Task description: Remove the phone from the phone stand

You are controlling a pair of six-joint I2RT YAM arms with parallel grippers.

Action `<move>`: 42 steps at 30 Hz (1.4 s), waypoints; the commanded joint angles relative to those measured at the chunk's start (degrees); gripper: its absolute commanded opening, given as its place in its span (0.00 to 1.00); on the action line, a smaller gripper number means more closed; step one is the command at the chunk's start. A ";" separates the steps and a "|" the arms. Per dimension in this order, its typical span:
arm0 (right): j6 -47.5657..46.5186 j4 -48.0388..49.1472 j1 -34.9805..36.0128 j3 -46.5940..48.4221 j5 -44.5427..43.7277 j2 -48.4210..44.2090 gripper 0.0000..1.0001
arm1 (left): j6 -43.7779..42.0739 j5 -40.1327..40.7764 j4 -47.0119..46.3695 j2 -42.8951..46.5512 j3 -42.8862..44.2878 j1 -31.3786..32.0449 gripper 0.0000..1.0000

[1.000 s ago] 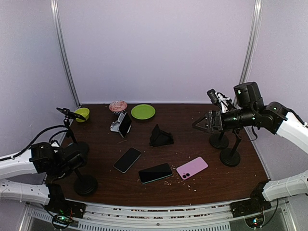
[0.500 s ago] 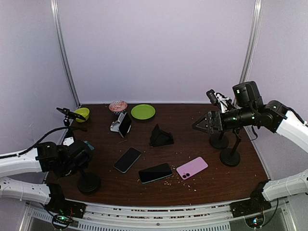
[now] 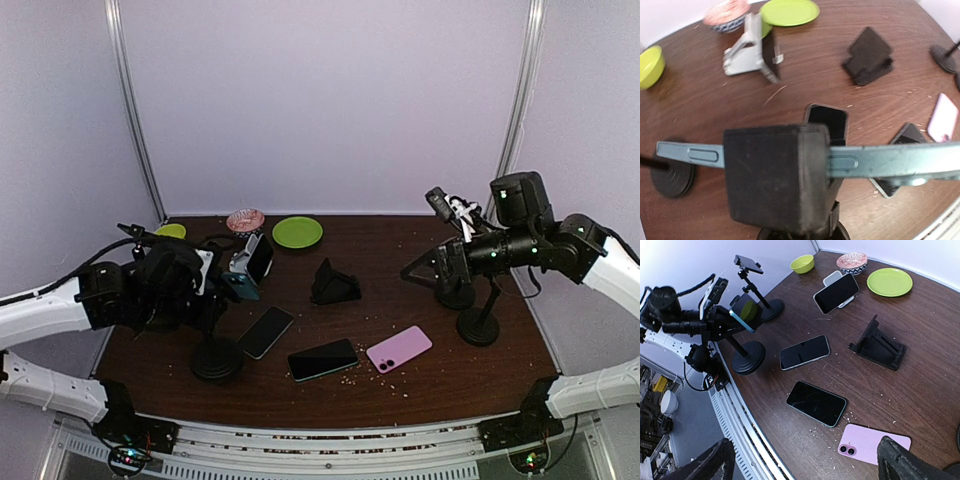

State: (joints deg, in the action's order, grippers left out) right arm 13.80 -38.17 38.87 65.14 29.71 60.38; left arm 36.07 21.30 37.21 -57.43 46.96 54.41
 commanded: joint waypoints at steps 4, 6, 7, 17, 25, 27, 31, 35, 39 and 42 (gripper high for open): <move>-7.04 7.01 9.67 -3.37 -5.63 -1.73 0.99 | -9.46 -10.45 -8.22 -10.68 15.21 0.56 0.00; -7.76 9.95 11.60 -3.88 -8.40 -1.51 1.00 | -9.87 -11.54 -7.80 -14.00 19.39 1.09 0.00; -7.97 11.73 12.73 -4.45 -10.21 -1.52 1.00 | -9.88 -11.69 -7.40 -15.74 22.22 1.50 0.00; -13.77 22.56 15.55 -7.14 -17.98 0.47 0.93 | -9.11 -16.55 -3.56 -28.56 39.49 4.58 0.00; -21.27 27.23 17.14 -7.72 -25.50 1.99 0.87 | -7.60 -18.08 -2.90 -32.55 45.69 5.18 0.00; -21.81 29.25 17.43 -7.91 -27.09 2.06 0.86 | -7.59 -18.26 -2.89 -33.26 46.45 5.43 0.00; -24.26 29.41 17.46 -6.95 -27.71 4.13 0.85 | -7.37 -18.60 -2.95 -34.68 47.95 5.74 0.00; -26.40 26.45 17.44 -3.12 -27.25 7.78 0.81 | -7.33 -20.19 -3.87 -35.69 49.02 5.70 0.00; -26.40 26.50 17.38 -1.13 -26.44 10.16 0.69 | -7.74 -20.69 -3.75 -36.29 49.58 5.71 0.00; -26.18 27.01 17.39 0.04 -26.09 11.49 0.62 | -7.77 -20.40 -3.27 -36.52 49.79 5.72 0.00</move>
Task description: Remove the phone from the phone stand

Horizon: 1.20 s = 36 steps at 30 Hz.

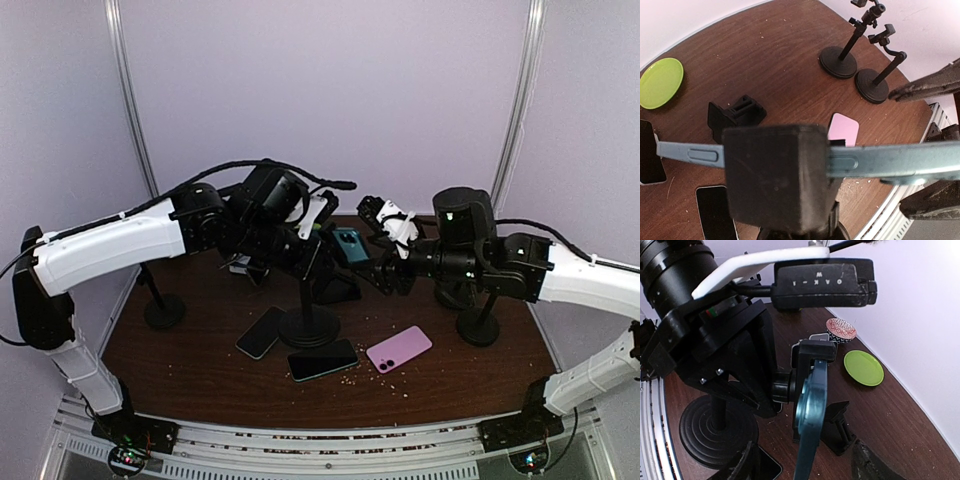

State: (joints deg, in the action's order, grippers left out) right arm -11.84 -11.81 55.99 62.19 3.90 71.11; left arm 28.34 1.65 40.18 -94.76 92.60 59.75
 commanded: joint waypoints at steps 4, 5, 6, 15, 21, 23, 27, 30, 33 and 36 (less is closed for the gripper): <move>-0.67 0.97 0.35 4.01 -0.32 2.14 0.44 | 0.08 -0.86 -5.71 0.79 4.49 0.49 0.00; -1.14 0.88 0.30 4.14 0.34 2.33 0.37 | 0.10 -0.85 -5.59 0.80 4.52 0.46 0.00; -1.32 0.94 0.29 4.14 0.73 2.46 0.33 | 0.12 -0.79 -5.59 0.88 4.40 0.54 0.00; -1.62 -0.95 0.35 5.03 0.05 3.30 0.21 | -0.21 -0.67 -5.81 0.81 3.71 0.81 0.00; -0.91 -4.35 0.37 6.62 -1.45 4.18 0.00 | -0.71 -1.36 -7.20 0.43 3.85 0.82 0.00; -0.53 -4.40 0.37 6.34 -1.92 3.76 0.00 | -0.65 -1.38 -7.16 0.24 4.14 0.81 0.00; 0.10 -4.57 0.36 5.84 -3.44 2.57 0.00 | -0.08 -0.51 -7.19 0.09 4.77 0.83 0.34; 0.85 -4.86 0.41 5.99 -4.42 1.79 0.00 | 0.47 -0.10 -7.91 0.14 4.71 0.83 0.55; 1.70 -4.78 0.40 5.85 -4.47 0.34 0.00 | 0.70 -0.24 -9.14 -0.13 4.14 0.72 0.60; 2.37 -4.31 0.37 5.37 -5.02 -1.80 0.00 | 1.28 -0.72 -8.93 -0.93 4.32 0.65 0.60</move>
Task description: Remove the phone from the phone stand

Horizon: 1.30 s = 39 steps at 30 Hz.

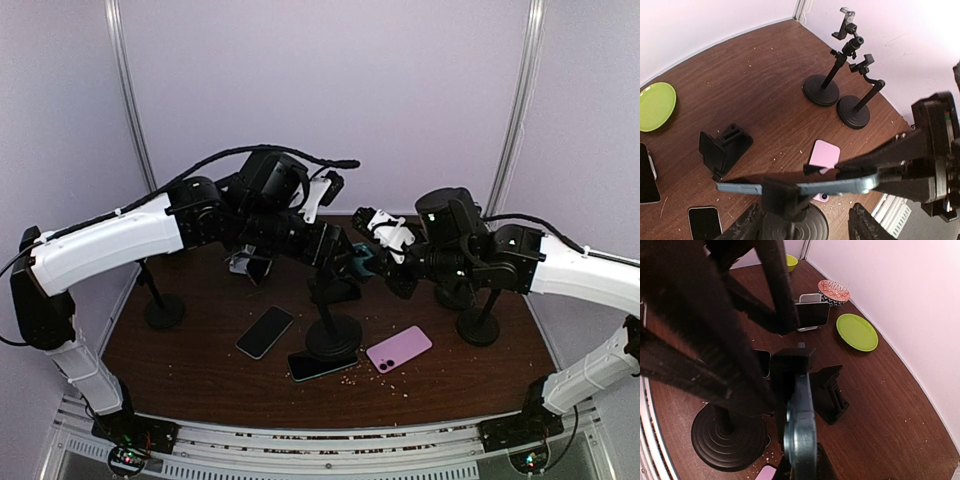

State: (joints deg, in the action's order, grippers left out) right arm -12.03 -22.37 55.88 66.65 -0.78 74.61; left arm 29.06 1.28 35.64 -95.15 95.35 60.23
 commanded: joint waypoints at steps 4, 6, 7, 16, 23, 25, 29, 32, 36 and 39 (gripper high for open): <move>2.93 6.80 0.48 0.61 -3.05 -7.34 0.00 | 2.04 -2.89 -6.02 0.47 0.04 0.09 0.60; 3.05 6.81 0.47 0.54 -4.71 -8.13 0.00 | 2.71 -4.94 -7.85 1.53 -1.68 -0.07 0.61; 3.11 6.81 0.47 0.48 -5.36 -8.50 0.00 | 3.17 -5.86 -8.62 1.99 -2.41 -0.13 0.60; 2.80 7.94 0.52 0.20 -5.43 -11.50 0.00 | 3.48 -14.37 -15.90 2.62 -5.38 -0.76 0.56; 2.93 8.67 0.48 -0.22 -1.04 -13.22 0.00 | 2.76 -14.75 -20.09 0.28 -3.29 -0.81 0.49; 3.13 9.00 0.52 -0.34 -1.00 -13.48 0.00 | 2.49 -14.37 -18.99 -0.95 -1.84 -0.81 0.47; 3.15 8.55 0.54 0.10 -0.65 -13.52 0.00 | 2.33 -14.49 -18.29 -2.22 -1.20 -0.81 0.41; 3.10 8.33 0.47 0.34 -0.53 -13.44 0.00 | 2.47 -15.19 -20.19 -2.48 -1.61 -0.77 0.40; 3.48 8.43 0.59 0.37 -0.62 -13.26 0.00 | 2.43 -16.26 -20.61 -3.80 -0.23 -0.80 0.34; 3.76 8.72 0.61 -0.03 -0.78 -13.26 0.00 | 2.42 -16.48 -20.58 -4.40 0.56 -0.81 0.21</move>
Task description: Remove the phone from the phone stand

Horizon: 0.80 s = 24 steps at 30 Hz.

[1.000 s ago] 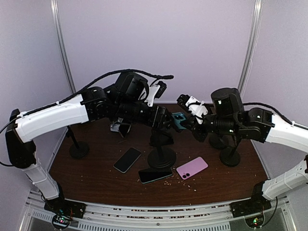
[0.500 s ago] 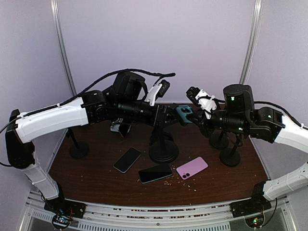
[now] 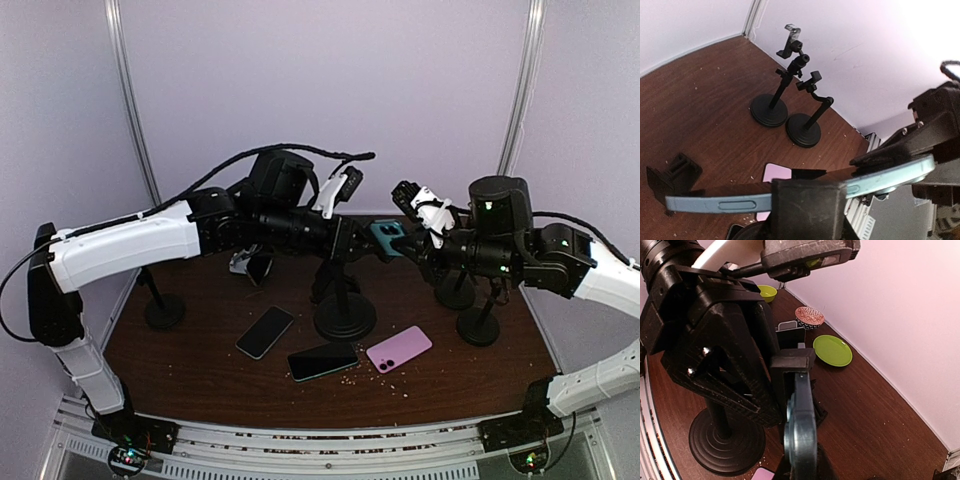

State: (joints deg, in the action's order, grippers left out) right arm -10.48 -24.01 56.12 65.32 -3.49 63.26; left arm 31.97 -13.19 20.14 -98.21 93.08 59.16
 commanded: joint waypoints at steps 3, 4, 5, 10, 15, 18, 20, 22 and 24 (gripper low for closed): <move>2.31 10.49 0.33 1.08 1.99 -1.80 0.00 | -0.29 -2.25 -5.10 -1.45 2.83 0.26 0.11; 2.26 10.52 0.38 1.04 1.99 -1.68 0.00 | -0.05 -2.17 -5.23 -1.38 2.69 0.26 0.08; 2.16 10.55 0.39 0.92 2.01 -1.60 0.00 | 0.59 -1.85 -5.28 -1.31 2.52 0.26 0.06; 0.79 10.89 0.39 -0.78 0.71 -1.81 0.00 | 7.80 2.66 -2.31 -0.90 3.23 -0.19 0.00; 0.34 10.10 0.40 -2.77 0.70 -2.37 0.00 | 16.02 7.01 -3.08 0.79 0.29 -0.62 0.00; 1.67 10.45 0.45 -4.45 3.06 -3.28 0.00 | 17.90 9.00 -2.35 0.36 -0.30 -0.62 0.00; 3.19 11.13 0.70 -5.83 4.67 -3.79 0.00 | 18.36 9.35 -2.42 0.03 -0.59 -0.58 0.00; 4.36 11.58 1.18 -7.09 5.27 -3.93 0.00 | 18.52 10.12 -2.46 -0.06 -0.97 -0.49 0.00; 5.01 11.46 1.66 -7.82 5.12 -3.94 0.00 | 18.55 11.01 -2.47 0.11 -1.47 -0.38 0.00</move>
State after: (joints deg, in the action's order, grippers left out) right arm -8.51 -18.17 56.03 58.43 -2.50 62.22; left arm 46.35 -7.77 21.93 -98.76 91.90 60.20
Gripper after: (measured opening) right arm 0.068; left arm 0.239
